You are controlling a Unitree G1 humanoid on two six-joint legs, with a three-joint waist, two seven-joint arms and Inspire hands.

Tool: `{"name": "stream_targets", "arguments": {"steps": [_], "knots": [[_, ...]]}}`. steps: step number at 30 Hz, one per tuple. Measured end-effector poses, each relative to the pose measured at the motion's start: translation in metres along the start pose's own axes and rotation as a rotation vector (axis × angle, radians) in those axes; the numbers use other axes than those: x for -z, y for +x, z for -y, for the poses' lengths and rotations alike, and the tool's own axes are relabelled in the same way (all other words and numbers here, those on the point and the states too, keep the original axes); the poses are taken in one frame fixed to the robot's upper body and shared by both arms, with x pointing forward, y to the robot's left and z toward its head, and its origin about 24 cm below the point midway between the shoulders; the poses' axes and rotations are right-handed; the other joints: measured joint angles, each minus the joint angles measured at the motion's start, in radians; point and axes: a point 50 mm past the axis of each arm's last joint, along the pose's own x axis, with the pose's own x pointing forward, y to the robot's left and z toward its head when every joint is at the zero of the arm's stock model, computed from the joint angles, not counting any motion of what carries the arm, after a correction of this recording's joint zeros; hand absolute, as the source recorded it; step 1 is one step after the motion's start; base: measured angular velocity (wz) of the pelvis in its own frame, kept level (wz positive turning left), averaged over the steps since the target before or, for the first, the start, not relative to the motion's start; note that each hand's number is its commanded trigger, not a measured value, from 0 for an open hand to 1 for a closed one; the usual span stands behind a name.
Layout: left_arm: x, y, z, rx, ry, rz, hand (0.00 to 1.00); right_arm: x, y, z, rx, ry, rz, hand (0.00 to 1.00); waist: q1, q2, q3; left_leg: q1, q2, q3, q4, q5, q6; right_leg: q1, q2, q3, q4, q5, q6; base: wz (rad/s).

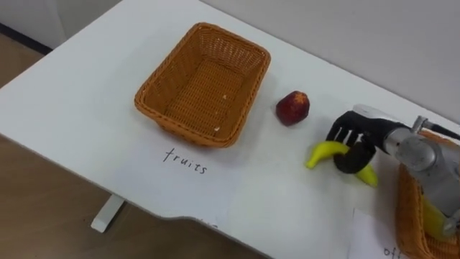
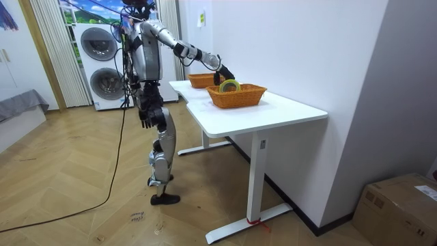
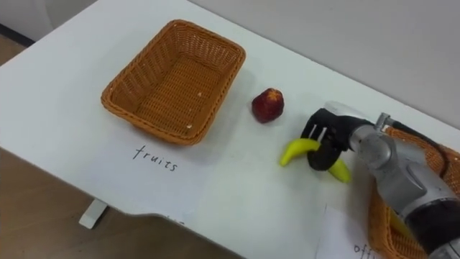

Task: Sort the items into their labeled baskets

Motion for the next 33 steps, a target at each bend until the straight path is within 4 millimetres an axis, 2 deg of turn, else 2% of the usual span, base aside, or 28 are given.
{"name": "stream_targets", "arguments": {"steps": [7, 9, 10, 12, 14, 15, 16, 20, 24, 27, 33], "knots": [[0.014, -0.002, 0.004, 0.008, 0.005, -0.025, 0.00, -0.021, -0.009, 0.024, 0.089, -0.002, 0.106, 1.00, -0.041, 0.012, -0.0118, 0.023, 0.000, 0.004, -0.004, 0.000, 0.000, 0.018, 0.000, 0.003, -0.001, 0.000, 0.000, -0.01], [0.018, -0.003, 0.004, 0.006, -0.004, -0.036, 0.00, -0.025, -0.011, 0.027, 0.102, -0.007, 0.131, 1.00, -0.049, 0.021, -0.0112, 0.033, 0.000, 0.005, -0.008, 0.001, 0.001, 0.027, -0.001, 0.004, -0.001, 0.000, 0.000, -0.02], [0.021, -0.004, 0.003, 0.002, -0.021, -0.042, 0.00, -0.029, -0.013, 0.028, 0.110, -0.011, 0.145, 1.00, -0.059, 0.027, -0.0187, 0.035, -0.001, 0.007, -0.013, 0.003, 0.002, 0.029, -0.002, 0.004, -0.001, 0.000, 0.001, 0.00], [0.023, -0.004, 0.004, -0.006, -0.044, -0.049, 0.00, -0.035, -0.018, 0.036, 0.147, -0.011, 0.179, 1.00, -0.069, 0.033, -0.0245, 0.043, -0.003, 0.008, -0.018, 0.007, 0.002, 0.029, -0.004, 0.005, 0.000, 0.000, 0.001, 0.00], [0.024, -0.004, 0.009, -0.009, -0.060, -0.056, 0.00, -0.043, -0.026, 0.049, 0.209, -0.011, 0.222, 1.00, -0.071, 0.044, -0.0197, 0.068, -0.007, 0.008, -0.043, 0.020, 0.003, 0.045, -0.008, 0.007, 0.000, 0.000, 0.001, 0.00], [0.024, -0.005, 0.010, -0.007, -0.064, -0.057, 0.00, -0.043, -0.027, 0.052, 0.221, -0.010, 0.225, 1.00, -0.073, 0.046, -0.0202, 0.075, -0.007, 0.011, -0.049, 0.021, 0.003, 0.048, -0.008, 0.009, 0.000, 0.000, 0.001, 0.00], [0.024, -0.005, 0.012, -0.003, -0.074, -0.058, 0.00, -0.041, -0.029, 0.056, 0.240, -0.003, 0.222, 1.00, -0.073, 0.050, -0.0171, 0.086, -0.007, 0.011, -0.055, 0.022, 0.002, 0.059, -0.008, 0.010, -0.001, -0.001, 0.003, -0.04], [0.028, -0.006, 0.013, -0.003, -0.083, -0.065, 0.00, -0.038, -0.034, 0.066, 0.284, 0.012, 0.216, 1.00, -0.078, 0.040, -0.0247, 0.099, -0.008, 0.013, -0.067, 0.026, 0.000, 0.066, -0.009, 0.017, -0.002, -0.004, 0.004, -0.01], [0.030, -0.007, 0.015, 0.007, -0.082, -0.070, 0.00, -0.042, -0.036, 0.069, 0.306, 0.010, 0.229, 1.00, -0.086, 0.038, -0.0233, 0.109, -0.012, 0.013, -0.066, 0.026, 0.001, 0.078, -0.013, 0.017, -0.003, -0.007, 0.008, 0.00], [0.028, -0.006, 0.014, 0.011, -0.084, -0.060, 0.00, -0.053, -0.042, 0.072, 0.329, -0.008, 0.274, 1.00, -0.092, 0.037, -0.0224, 0.114, -0.015, 0.013, -0.067, 0.026, 0.002, 0.084, -0.015, 0.017, -0.005, -0.012, 0.010, 0.00], [0.028, -0.006, 0.014, 0.024, -0.091, -0.059, 0.00, -0.067, -0.050, 0.076, 0.368, -0.031, 0.338, 1.00, -0.081, 0.034, -0.0186, 0.137, -0.016, 0.010, -0.077, 0.026, 0.003, 0.110, -0.013, 0.016, -0.020, -0.014, 0.013, 0.03]]}}
